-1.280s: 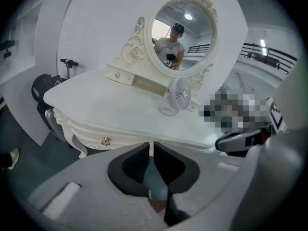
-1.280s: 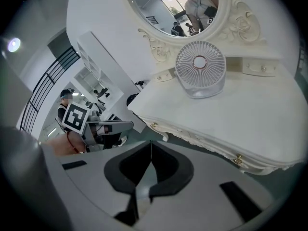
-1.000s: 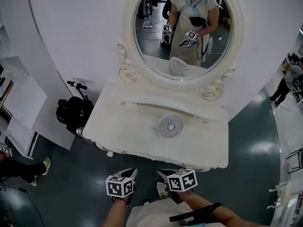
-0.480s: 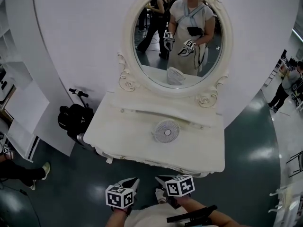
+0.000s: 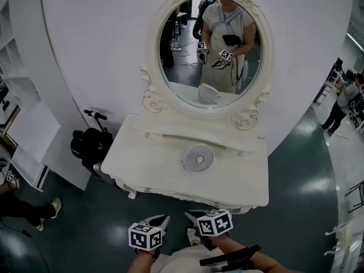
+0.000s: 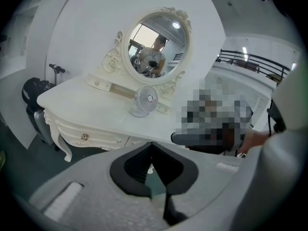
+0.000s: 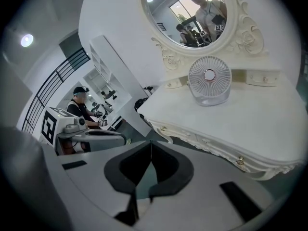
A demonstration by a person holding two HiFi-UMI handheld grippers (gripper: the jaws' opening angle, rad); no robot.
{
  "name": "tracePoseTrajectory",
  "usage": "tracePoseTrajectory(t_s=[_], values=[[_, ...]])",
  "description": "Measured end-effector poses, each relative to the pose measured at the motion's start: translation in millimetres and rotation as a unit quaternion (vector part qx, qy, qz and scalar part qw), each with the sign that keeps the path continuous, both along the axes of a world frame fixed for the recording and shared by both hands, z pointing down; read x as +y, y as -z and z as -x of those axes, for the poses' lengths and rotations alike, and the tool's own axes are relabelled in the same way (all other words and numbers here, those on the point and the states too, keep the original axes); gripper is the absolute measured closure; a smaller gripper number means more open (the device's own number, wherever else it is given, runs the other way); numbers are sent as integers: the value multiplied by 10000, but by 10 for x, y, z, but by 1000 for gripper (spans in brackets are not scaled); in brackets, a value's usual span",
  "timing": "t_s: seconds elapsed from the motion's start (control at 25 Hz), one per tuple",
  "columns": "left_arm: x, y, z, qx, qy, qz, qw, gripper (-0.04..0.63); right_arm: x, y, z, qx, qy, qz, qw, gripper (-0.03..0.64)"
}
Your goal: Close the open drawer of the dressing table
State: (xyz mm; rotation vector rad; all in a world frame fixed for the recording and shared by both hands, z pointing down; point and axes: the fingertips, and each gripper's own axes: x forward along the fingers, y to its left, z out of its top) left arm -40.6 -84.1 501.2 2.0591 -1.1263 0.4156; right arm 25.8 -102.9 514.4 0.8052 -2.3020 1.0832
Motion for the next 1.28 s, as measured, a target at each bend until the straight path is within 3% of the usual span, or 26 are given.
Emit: tracePoseTrajectory(t_s=[0.4, 1.28], values=[[53, 18, -18, 36, 80, 23, 10000, 586, 42, 63, -20, -3, 151, -185, 9997, 601], [18, -50, -45, 34, 146, 156, 9998, 586, -1, -13, -23, 35, 309, -107, 9995, 601]])
